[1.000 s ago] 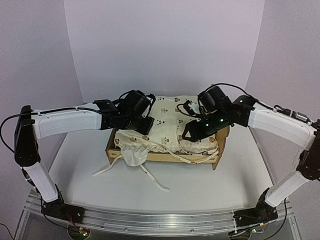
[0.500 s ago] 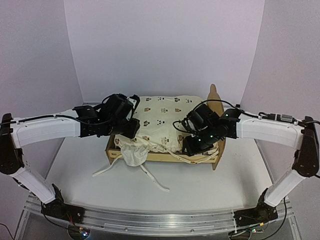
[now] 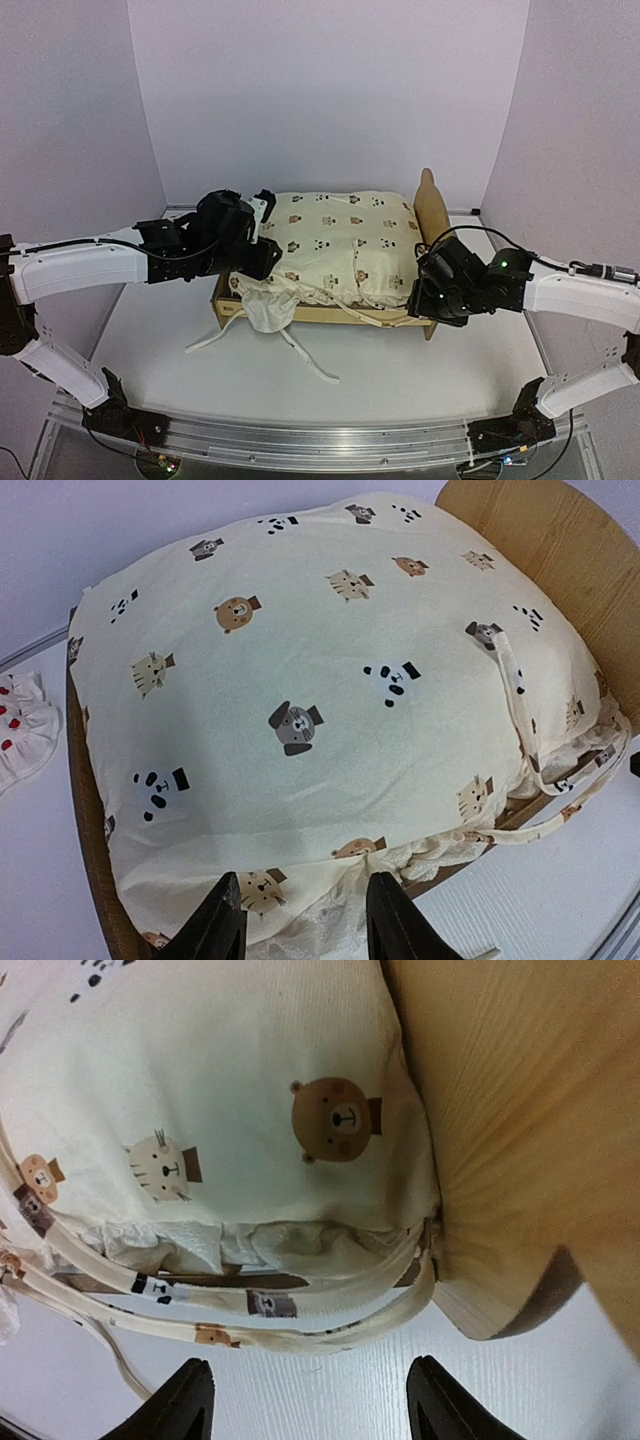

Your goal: Set up the pet bed

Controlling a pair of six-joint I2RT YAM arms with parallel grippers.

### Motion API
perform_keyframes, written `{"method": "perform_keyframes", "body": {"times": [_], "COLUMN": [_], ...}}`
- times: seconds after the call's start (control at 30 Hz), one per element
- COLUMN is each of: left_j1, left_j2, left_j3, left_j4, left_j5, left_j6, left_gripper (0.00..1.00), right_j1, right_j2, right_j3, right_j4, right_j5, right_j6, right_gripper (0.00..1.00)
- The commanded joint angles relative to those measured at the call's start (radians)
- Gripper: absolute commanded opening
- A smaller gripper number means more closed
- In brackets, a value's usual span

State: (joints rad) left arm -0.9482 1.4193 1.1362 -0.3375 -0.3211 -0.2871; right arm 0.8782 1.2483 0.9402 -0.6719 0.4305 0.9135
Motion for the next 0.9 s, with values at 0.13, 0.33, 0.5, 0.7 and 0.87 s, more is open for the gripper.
{"method": "perform_keyframes", "body": {"times": [0.13,0.33,0.5,0.7,0.87], "left_j1": [0.003,0.003,0.003,0.003,0.002], "left_j2": [-0.012,-0.031,-0.005,0.006,-0.001], "left_j3": [-0.001,-0.023,-0.014,-0.013,-0.028], "left_j4": [0.035,0.04,0.049,0.054,0.061], "left_j5": [0.047,0.042,0.055,0.065,0.07], "left_j6": [0.001,-0.006,-0.001,0.001,-0.007], "left_gripper": [0.41,0.41,0.41,0.4,0.4], "right_j1": [0.004,0.003,0.003,0.004,0.004], "right_j2": [0.154,0.169,0.152,0.121,0.125], "right_j3": [0.032,-0.007,-0.025,-0.039,-0.01], "right_j4": [0.135,0.193,0.229,0.288,0.304], "right_j5": [-0.032,-0.054,-0.019,0.036,0.046], "right_j6": [0.085,0.112,0.097,0.059,0.026], "right_gripper": [0.67,0.67,0.64,0.59,0.55]}}
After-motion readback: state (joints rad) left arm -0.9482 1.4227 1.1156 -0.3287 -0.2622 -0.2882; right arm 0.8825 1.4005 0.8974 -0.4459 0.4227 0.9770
